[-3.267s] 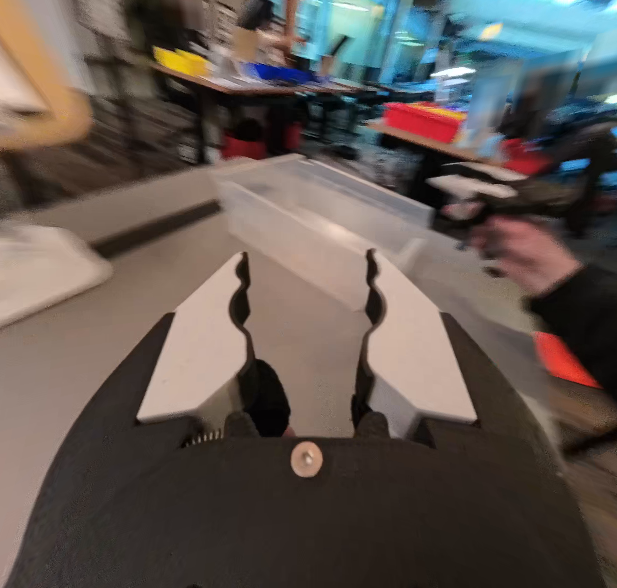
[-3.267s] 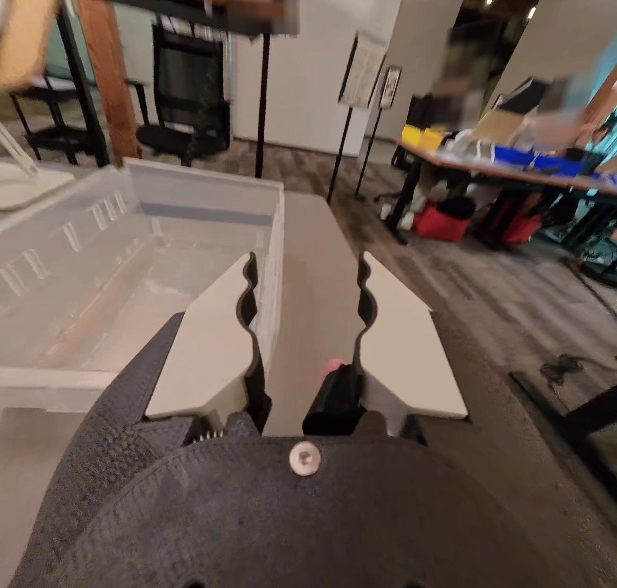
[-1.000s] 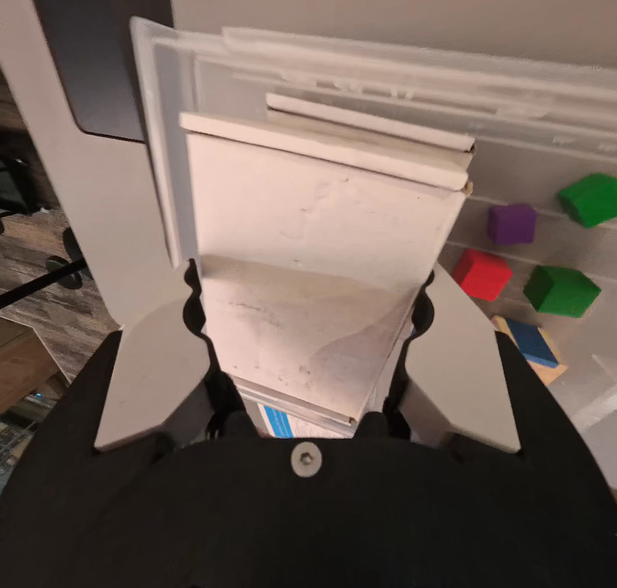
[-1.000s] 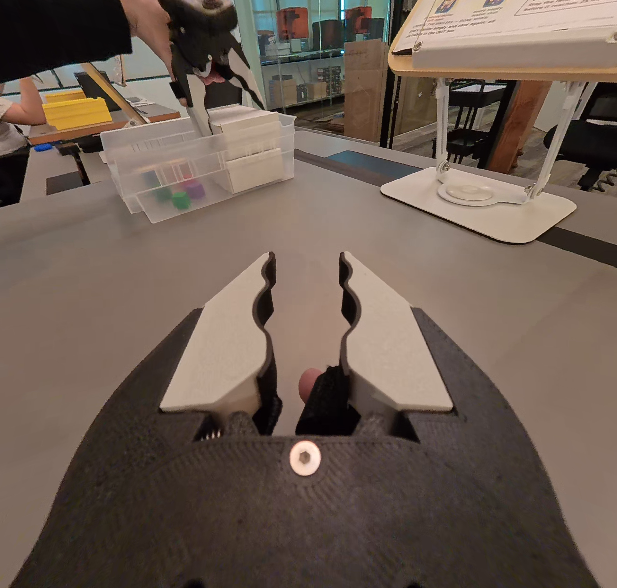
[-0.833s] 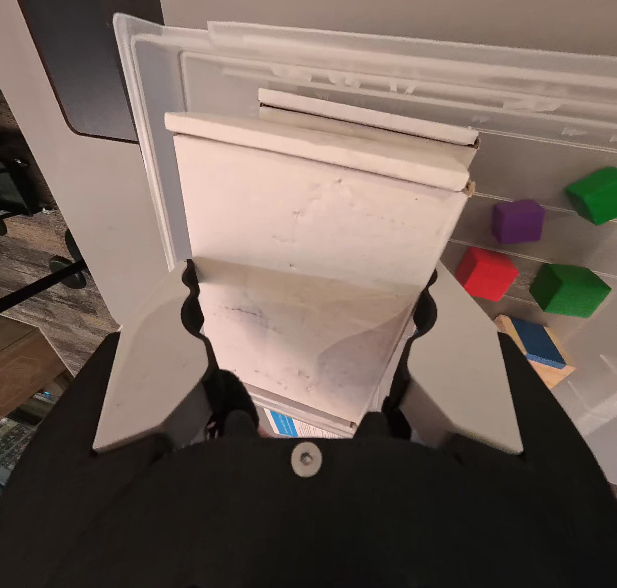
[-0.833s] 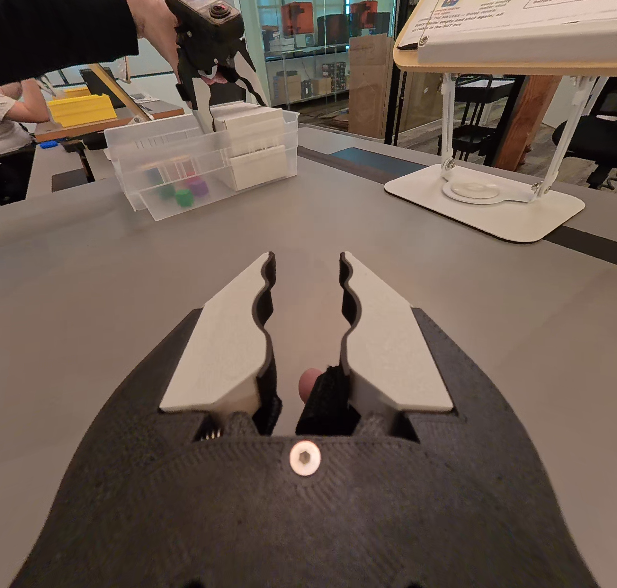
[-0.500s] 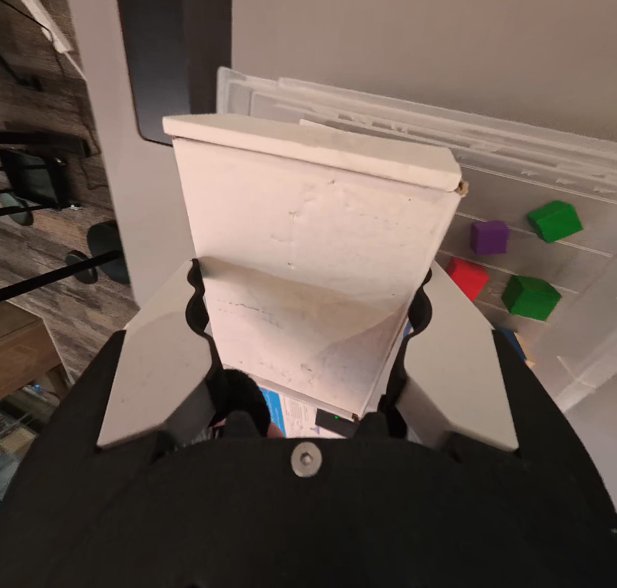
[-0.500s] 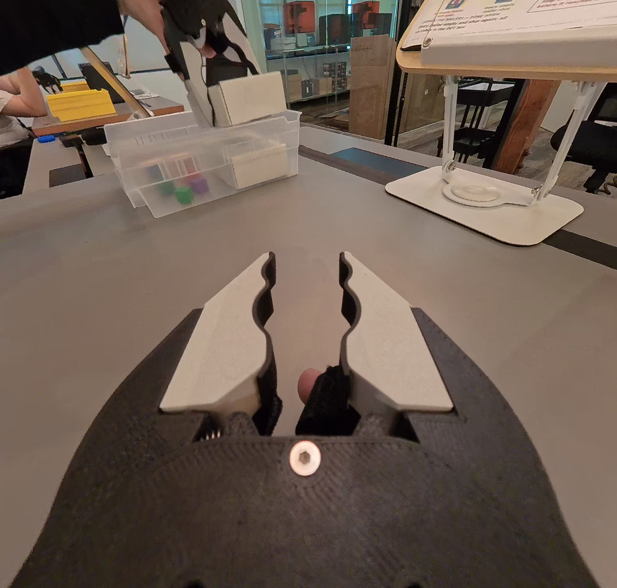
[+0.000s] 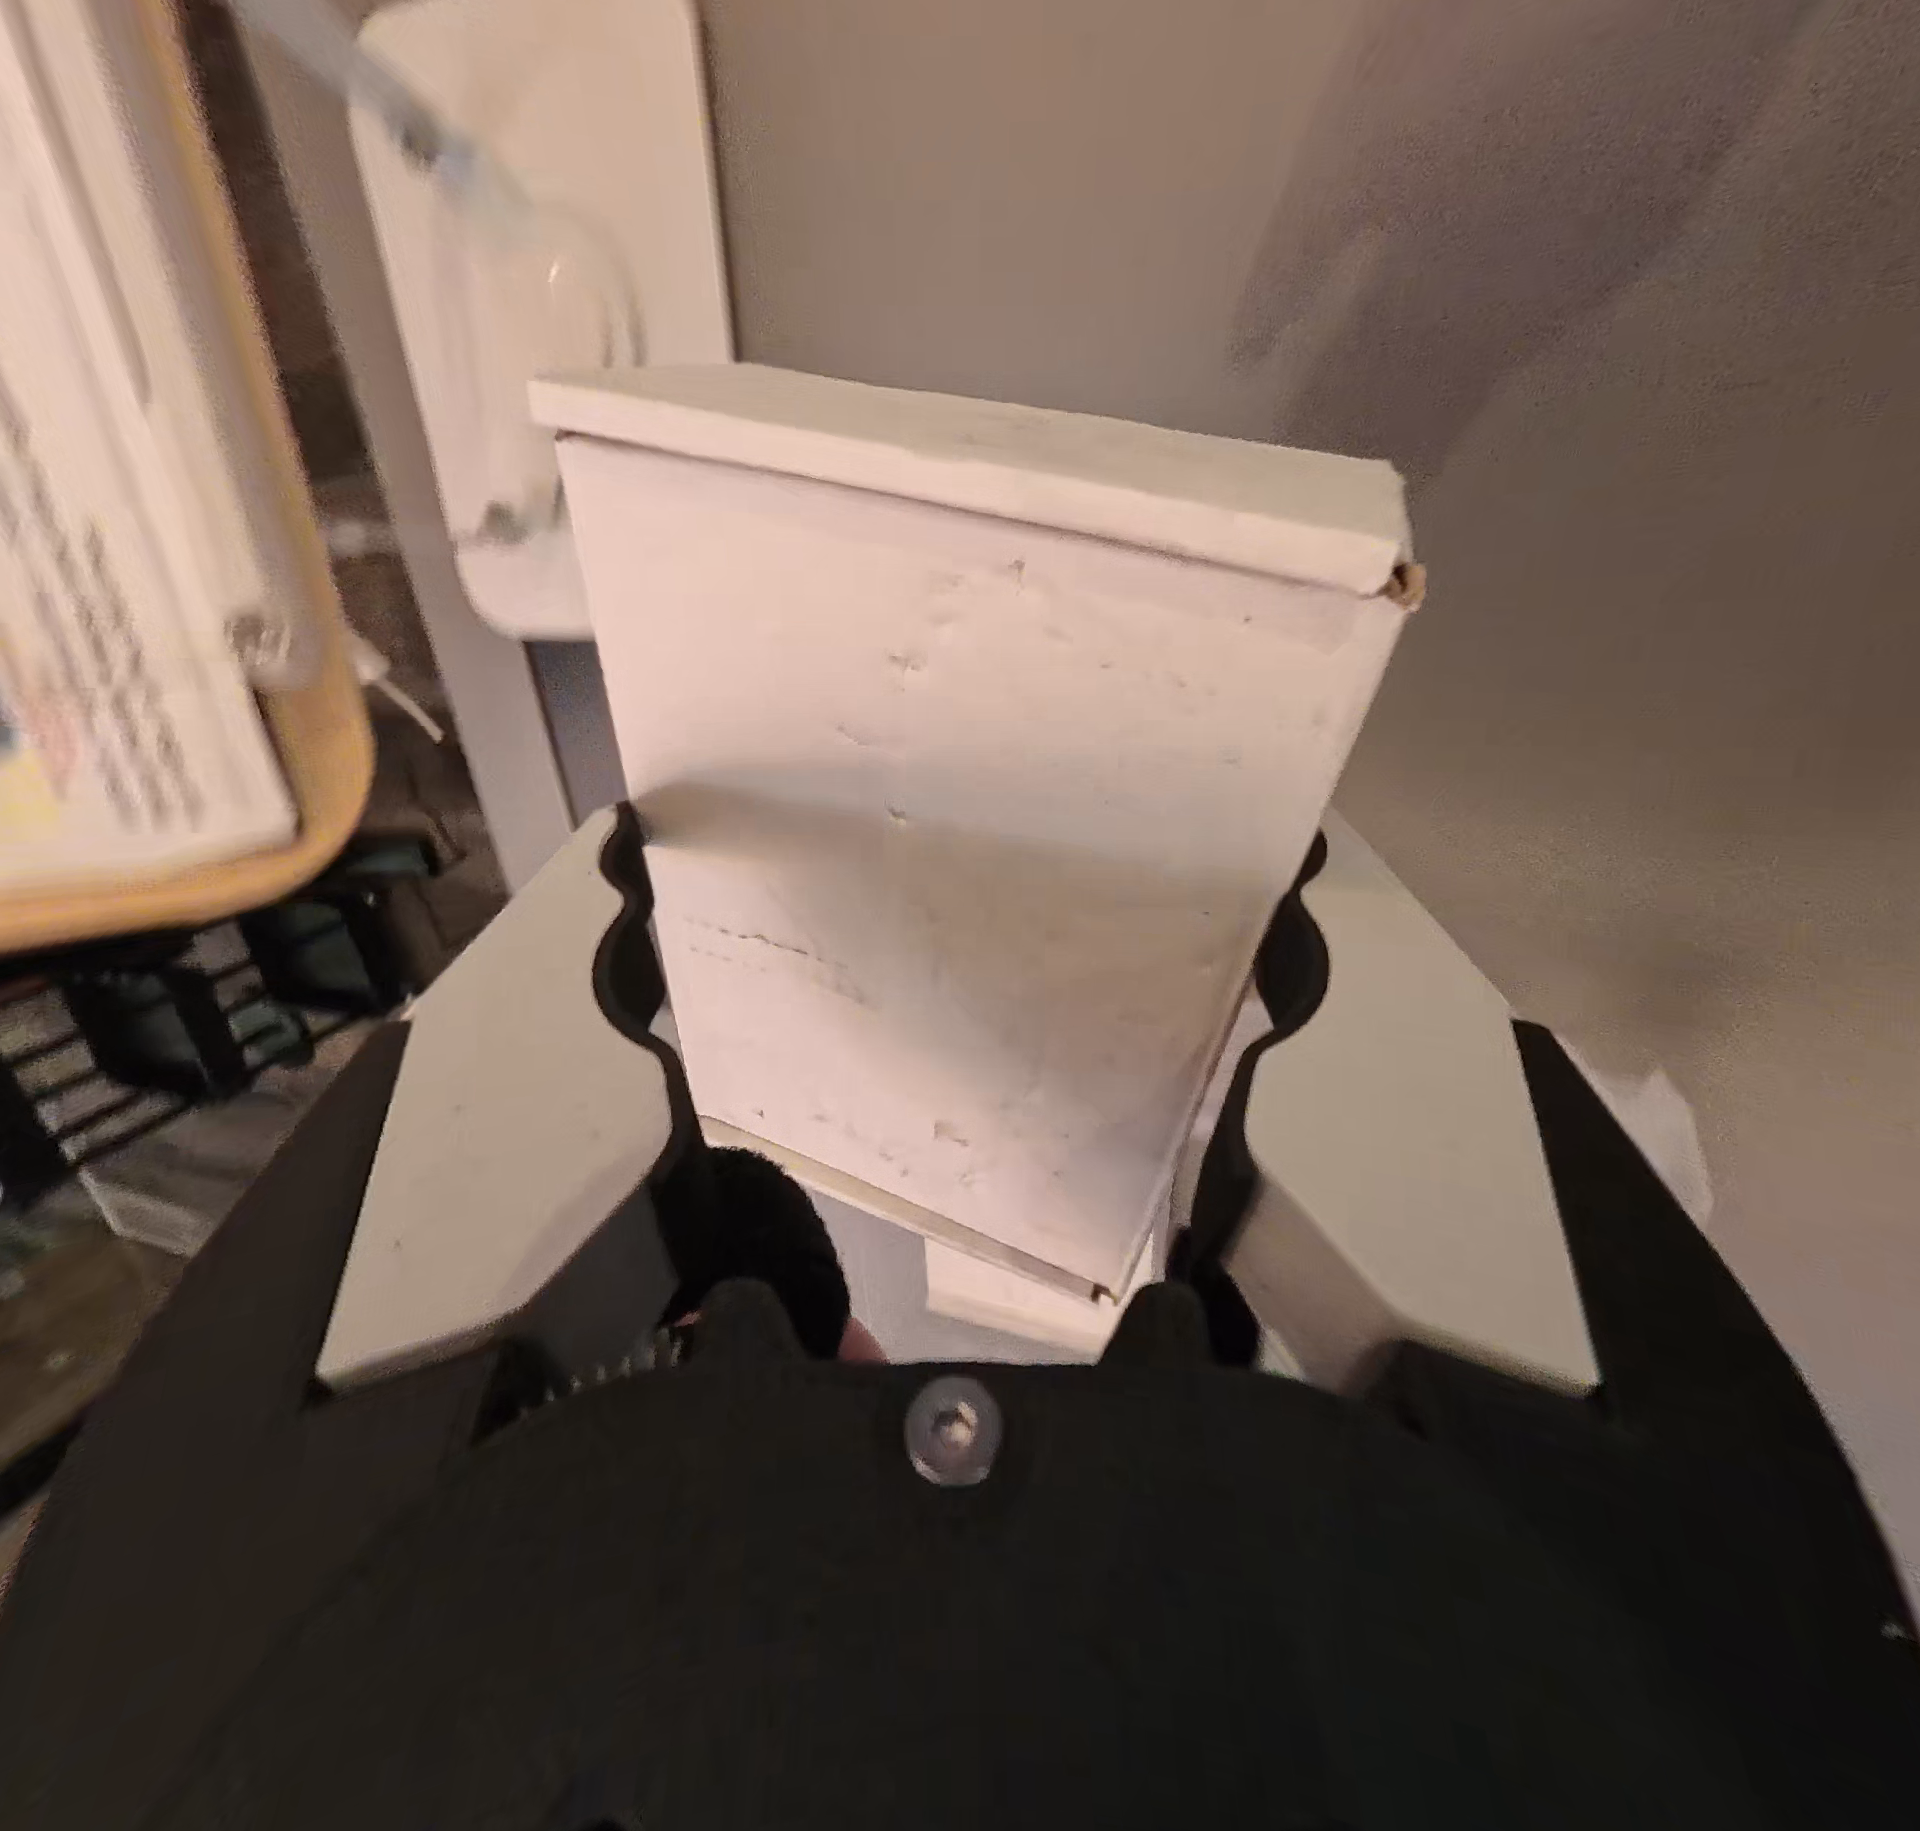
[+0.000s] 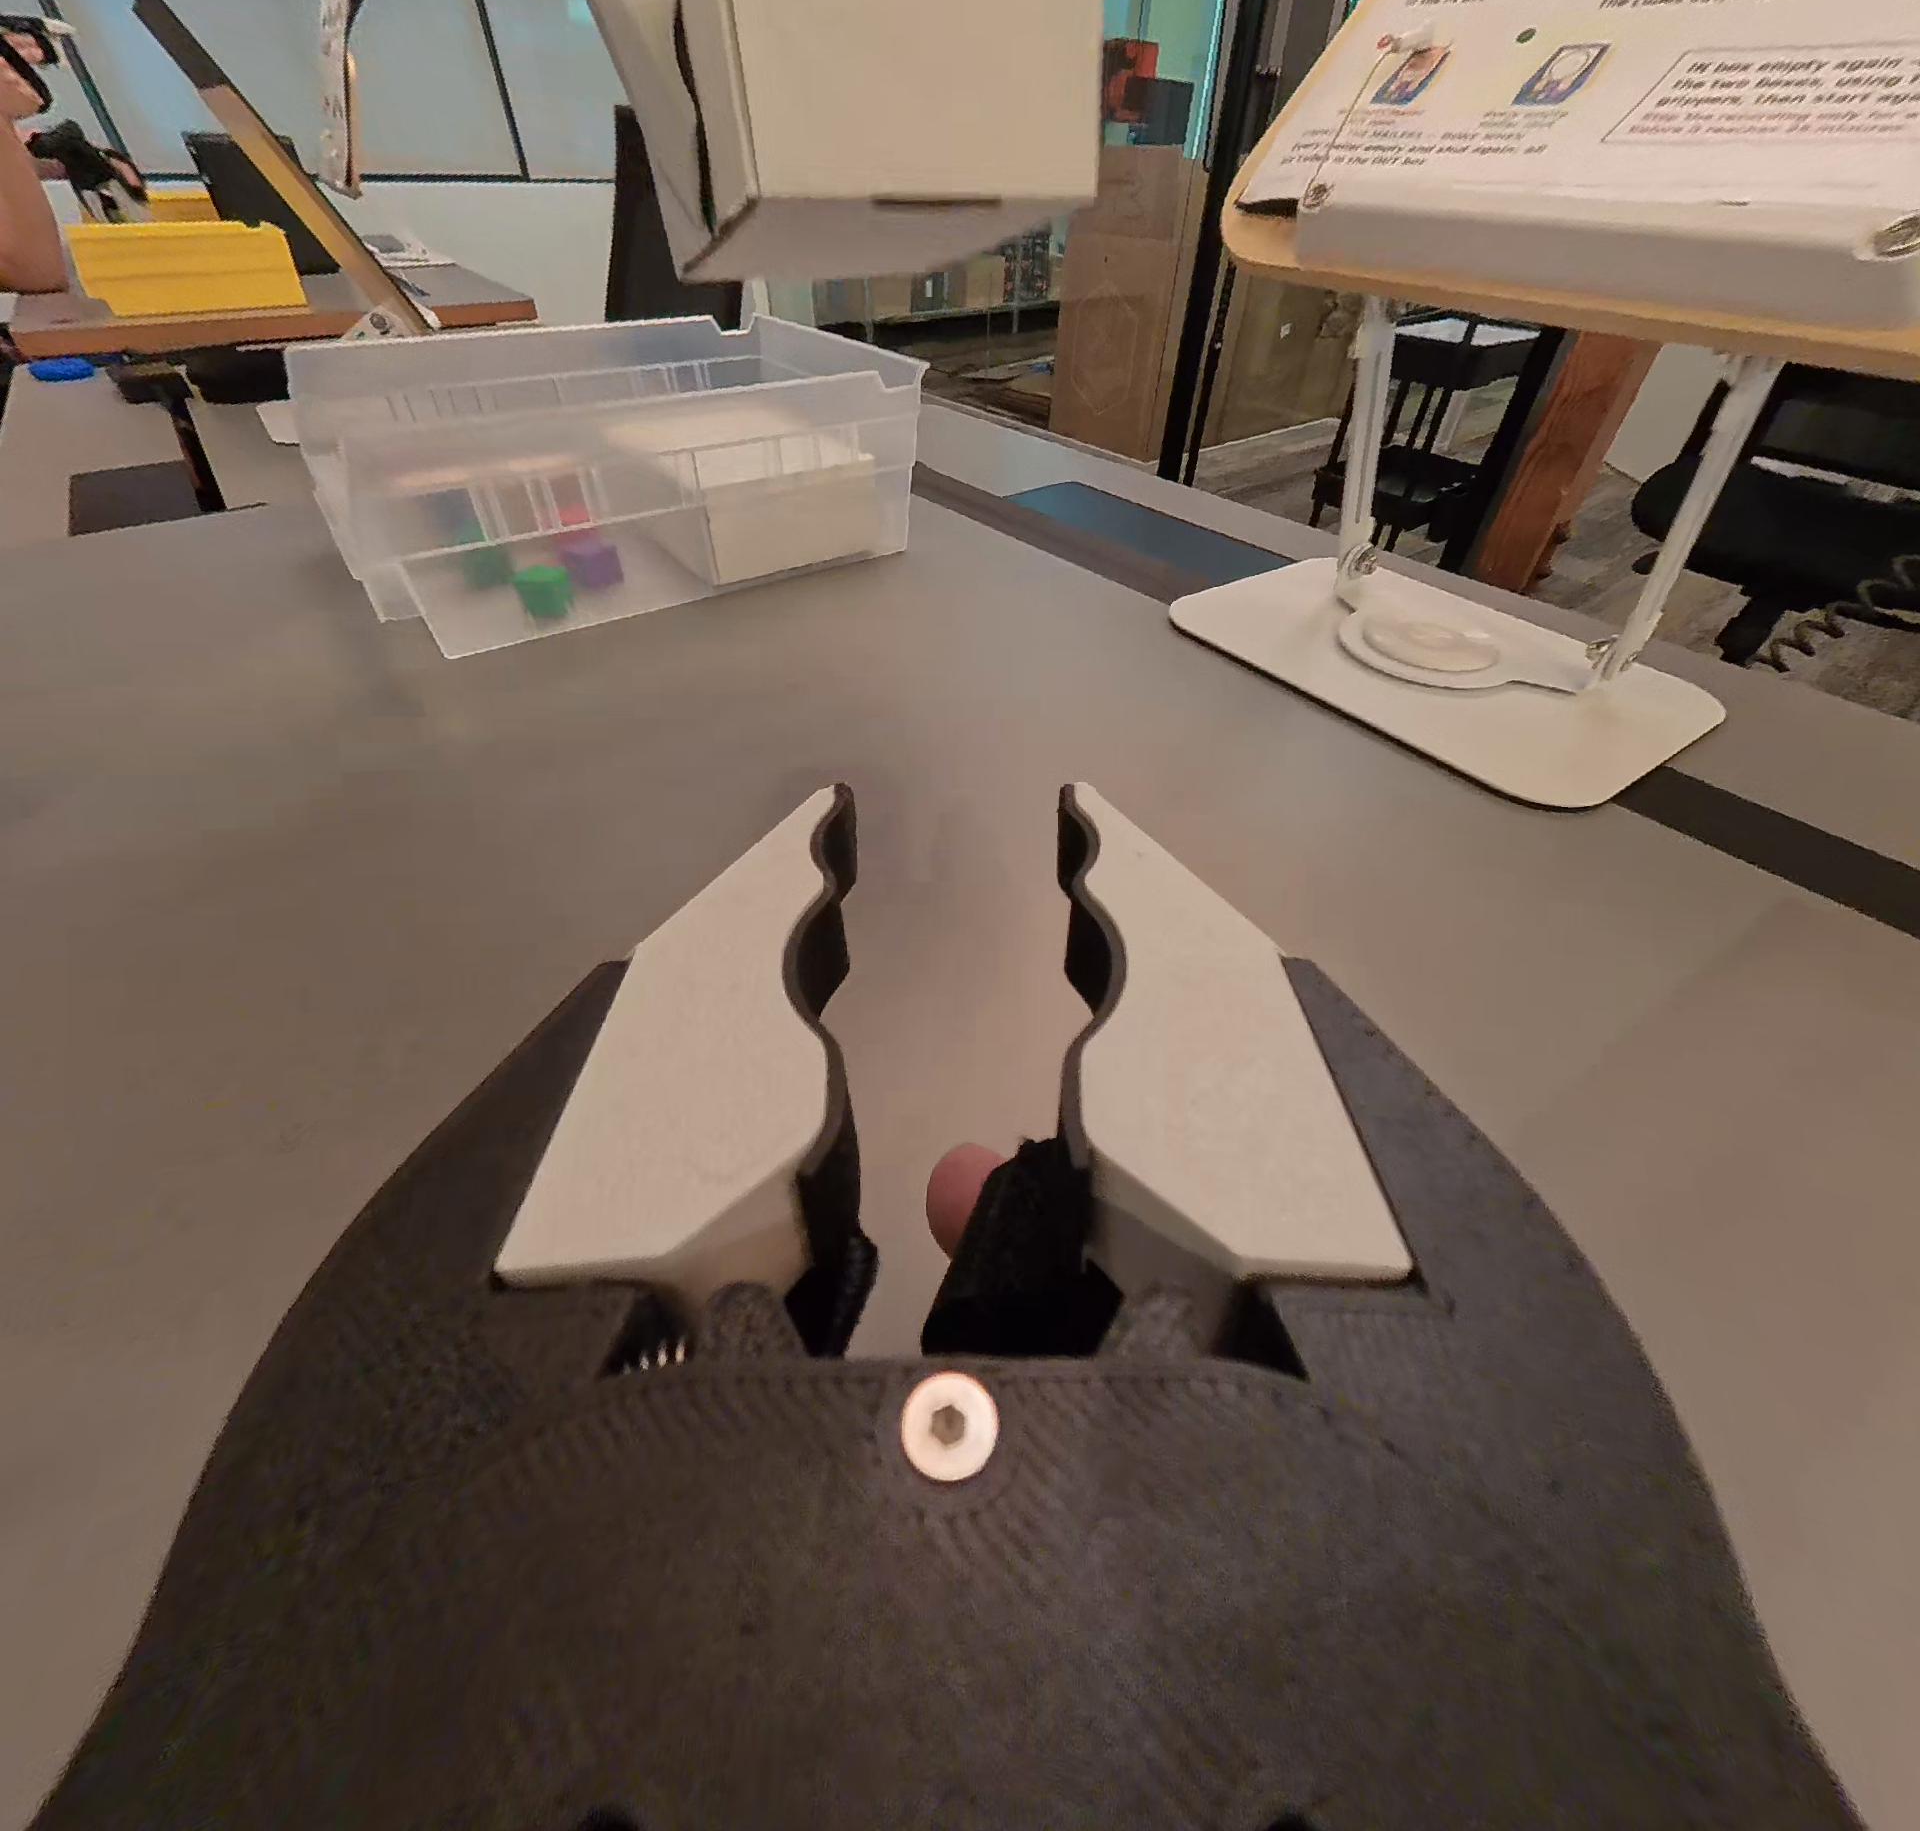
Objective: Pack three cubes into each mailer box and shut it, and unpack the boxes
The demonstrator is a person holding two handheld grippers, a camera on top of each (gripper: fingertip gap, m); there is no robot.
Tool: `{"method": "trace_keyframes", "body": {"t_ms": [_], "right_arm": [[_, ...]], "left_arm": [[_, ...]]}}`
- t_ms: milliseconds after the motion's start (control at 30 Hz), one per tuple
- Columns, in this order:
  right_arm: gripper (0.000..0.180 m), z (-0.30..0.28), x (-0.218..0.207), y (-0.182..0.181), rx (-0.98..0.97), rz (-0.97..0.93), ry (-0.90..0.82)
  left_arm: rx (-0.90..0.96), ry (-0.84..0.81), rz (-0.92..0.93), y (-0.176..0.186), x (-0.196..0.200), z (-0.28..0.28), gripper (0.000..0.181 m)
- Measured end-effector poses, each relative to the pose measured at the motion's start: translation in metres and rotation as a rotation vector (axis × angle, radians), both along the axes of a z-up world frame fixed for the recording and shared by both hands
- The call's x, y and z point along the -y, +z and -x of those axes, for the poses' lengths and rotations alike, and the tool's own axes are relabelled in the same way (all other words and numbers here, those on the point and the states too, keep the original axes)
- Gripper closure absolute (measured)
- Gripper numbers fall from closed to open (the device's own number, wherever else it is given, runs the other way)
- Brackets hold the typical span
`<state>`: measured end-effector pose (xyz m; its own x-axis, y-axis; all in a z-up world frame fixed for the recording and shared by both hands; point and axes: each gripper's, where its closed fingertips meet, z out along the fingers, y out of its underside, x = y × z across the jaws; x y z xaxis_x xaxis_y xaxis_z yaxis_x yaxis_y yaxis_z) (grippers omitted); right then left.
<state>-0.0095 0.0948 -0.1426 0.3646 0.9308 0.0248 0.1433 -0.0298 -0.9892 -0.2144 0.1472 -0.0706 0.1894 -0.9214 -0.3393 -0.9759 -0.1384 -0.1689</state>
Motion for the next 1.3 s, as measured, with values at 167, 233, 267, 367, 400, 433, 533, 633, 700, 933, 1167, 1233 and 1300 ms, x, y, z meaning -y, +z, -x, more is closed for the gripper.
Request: {"method": "trace_keyframes", "body": {"t_ms": [167,233,267,367,400,433,533,633,700,933,1167,1233,1300], "right_arm": [[0.139,-0.012,-0.011,0.005,0.022,-0.068,-0.064],[0.133,-0.015,-0.013,0.001,0.119,-0.190,-0.094],[0.132,-0.016,-0.013,-0.005,0.206,-0.276,-0.112],[0.125,-0.008,-0.003,-0.019,0.420,-0.540,-0.123],[0.120,-0.004,-0.001,-0.021,0.466,-0.606,-0.131],[0.113,0.000,0.000,-0.023,0.514,-0.668,-0.141],[0.107,0.010,-0.005,-0.038,0.650,-0.804,-0.143],[0.106,0.014,-0.017,-0.040,0.732,-0.906,-0.214],[0.109,0.014,-0.024,-0.033,0.760,-0.989,-0.269],[0.119,0.016,-0.031,-0.031,0.809,-1.076,-0.264],[0.121,-0.011,-0.044,-0.030,0.795,-0.937,-0.222],[0.121,-0.017,-0.048,-0.030,0.788,-0.894,-0.216],[0.121,-0.019,-0.048,-0.030,0.783,-0.878,-0.205]], "left_arm": [[-0.022,-0.094,0.151,-0.063,-0.003,-0.090,0.063],[-0.018,-0.114,0.229,-0.092,-0.001,-0.113,0.063],[-0.017,-0.116,0.269,-0.106,0.001,-0.121,0.063],[0.001,-0.108,0.343,-0.133,0.002,-0.137,0.064],[-0.004,-0.095,0.369,-0.138,0.003,-0.138,0.064],[0.000,-0.083,0.390,-0.141,0.004,-0.141,0.063],[0.030,-0.049,0.448,-0.138,0.007,-0.149,0.063],[0.013,-0.002,0.460,-0.138,0.004,-0.147,0.063],[0.034,0.032,0.494,-0.137,0.006,-0.148,0.063],[0.106,0.037,0.455,-0.135,0.009,-0.164,0.056],[0.225,-0.024,0.121,-0.100,0.039,-0.152,0.037],[0.275,-0.017,-0.006,-0.096,0.050,-0.146,0.037],[0.303,-0.022,-0.165,-0.100,0.054,-0.141,0.043]]}}
